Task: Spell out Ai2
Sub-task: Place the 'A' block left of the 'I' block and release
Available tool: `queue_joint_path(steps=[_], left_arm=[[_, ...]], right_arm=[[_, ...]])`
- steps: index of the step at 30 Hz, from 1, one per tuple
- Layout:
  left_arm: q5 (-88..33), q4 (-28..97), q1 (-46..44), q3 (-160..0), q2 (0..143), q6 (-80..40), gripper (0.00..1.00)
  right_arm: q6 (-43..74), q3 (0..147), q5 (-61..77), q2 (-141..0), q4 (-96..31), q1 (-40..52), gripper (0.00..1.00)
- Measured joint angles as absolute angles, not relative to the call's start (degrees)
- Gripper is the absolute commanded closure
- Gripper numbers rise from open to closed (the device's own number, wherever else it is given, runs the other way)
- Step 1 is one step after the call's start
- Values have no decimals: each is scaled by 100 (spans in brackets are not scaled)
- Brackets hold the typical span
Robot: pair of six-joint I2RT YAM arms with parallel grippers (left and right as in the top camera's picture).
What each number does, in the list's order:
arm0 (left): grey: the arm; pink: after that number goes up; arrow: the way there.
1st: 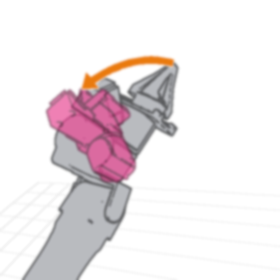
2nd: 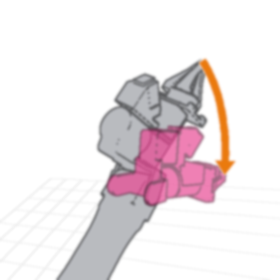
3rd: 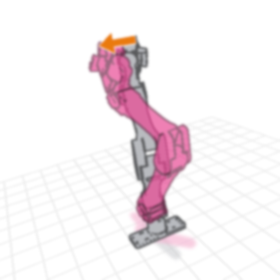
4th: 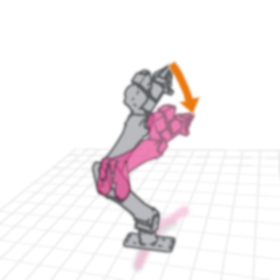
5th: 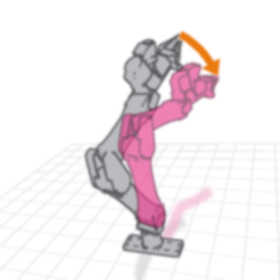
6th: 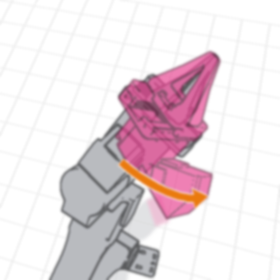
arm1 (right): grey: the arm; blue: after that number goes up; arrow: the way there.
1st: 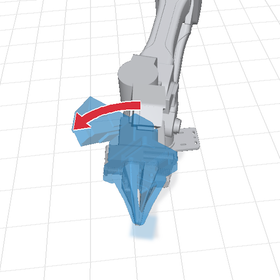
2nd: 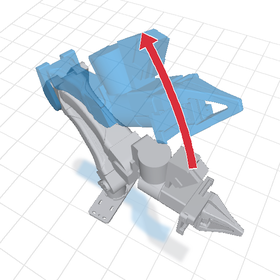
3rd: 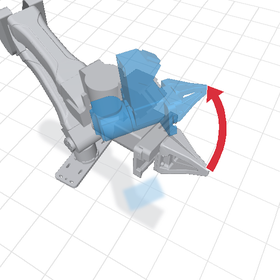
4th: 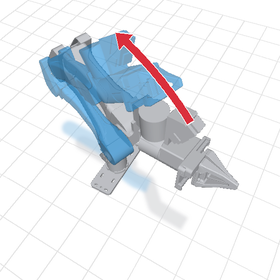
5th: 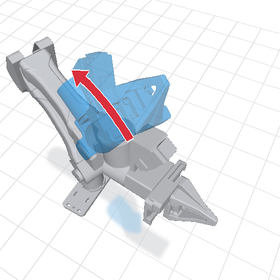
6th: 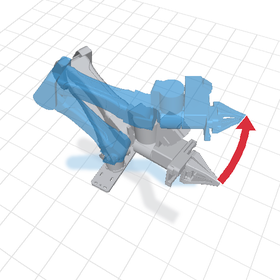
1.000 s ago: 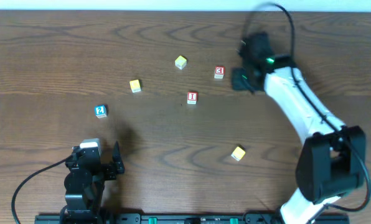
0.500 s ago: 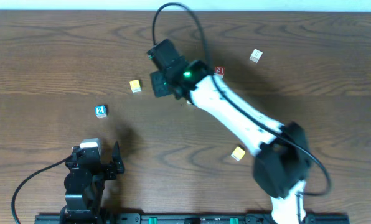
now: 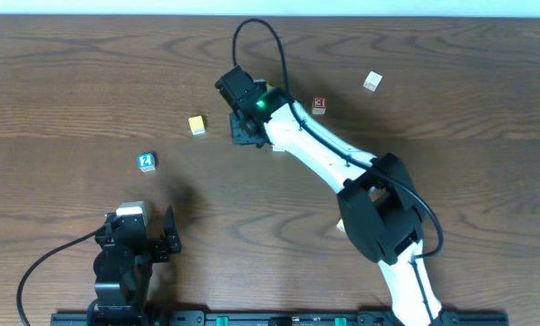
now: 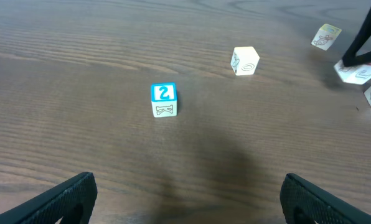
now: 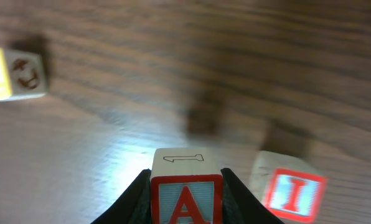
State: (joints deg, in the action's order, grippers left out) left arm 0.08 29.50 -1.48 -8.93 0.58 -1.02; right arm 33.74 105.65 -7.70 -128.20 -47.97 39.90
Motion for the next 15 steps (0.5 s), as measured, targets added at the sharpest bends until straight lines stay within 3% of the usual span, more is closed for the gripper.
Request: queue_joint_path(steps=[15], left_arm=[[8,2950,-148,-893,58,-102,5]], right_arm=[[3990,10580,-1253,-13006,-5035,3972,68]])
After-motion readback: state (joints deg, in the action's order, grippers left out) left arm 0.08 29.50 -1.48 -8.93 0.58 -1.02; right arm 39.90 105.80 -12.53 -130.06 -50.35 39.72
